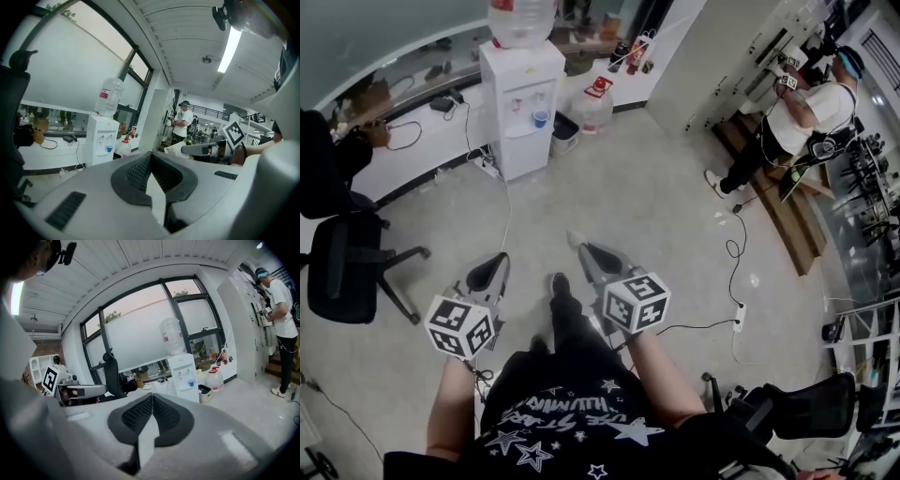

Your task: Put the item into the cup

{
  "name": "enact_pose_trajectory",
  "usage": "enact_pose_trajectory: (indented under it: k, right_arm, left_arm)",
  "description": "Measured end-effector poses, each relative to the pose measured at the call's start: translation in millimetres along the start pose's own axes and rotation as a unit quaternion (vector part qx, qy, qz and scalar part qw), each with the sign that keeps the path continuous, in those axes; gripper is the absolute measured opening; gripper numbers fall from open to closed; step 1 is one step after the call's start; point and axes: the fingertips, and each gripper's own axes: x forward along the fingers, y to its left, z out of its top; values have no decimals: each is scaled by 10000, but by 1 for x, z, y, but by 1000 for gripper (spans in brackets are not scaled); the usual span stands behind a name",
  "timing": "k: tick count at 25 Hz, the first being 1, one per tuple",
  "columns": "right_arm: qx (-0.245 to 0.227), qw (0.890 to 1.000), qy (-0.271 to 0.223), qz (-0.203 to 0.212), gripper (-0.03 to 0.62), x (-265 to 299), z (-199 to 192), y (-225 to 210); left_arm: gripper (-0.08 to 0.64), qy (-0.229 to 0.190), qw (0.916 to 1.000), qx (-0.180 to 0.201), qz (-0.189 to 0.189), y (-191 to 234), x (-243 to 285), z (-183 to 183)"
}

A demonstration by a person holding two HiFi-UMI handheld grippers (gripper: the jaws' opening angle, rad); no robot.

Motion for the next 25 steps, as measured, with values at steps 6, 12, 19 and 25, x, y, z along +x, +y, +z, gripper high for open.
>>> enact_pose_trajectory:
  k: [6,12,19,25]
  right_arm:
    - [301,9995,64,-81,0,33,2,-39]
    - [517,9983,232,-125,0,83,14,-92]
    - [615,9974,363,-62,2,144,41,-149]
    - [640,9968,483,40,0,180,57,-192]
  left_arm:
    - [5,-59,9999,-3,-101,22,38,10]
    - [5,167,9998,60,-58,51,94,20]
    - [5,351,9993,-61,66,87,163,36]
    - [5,440,9988,-114,208,109,213,50]
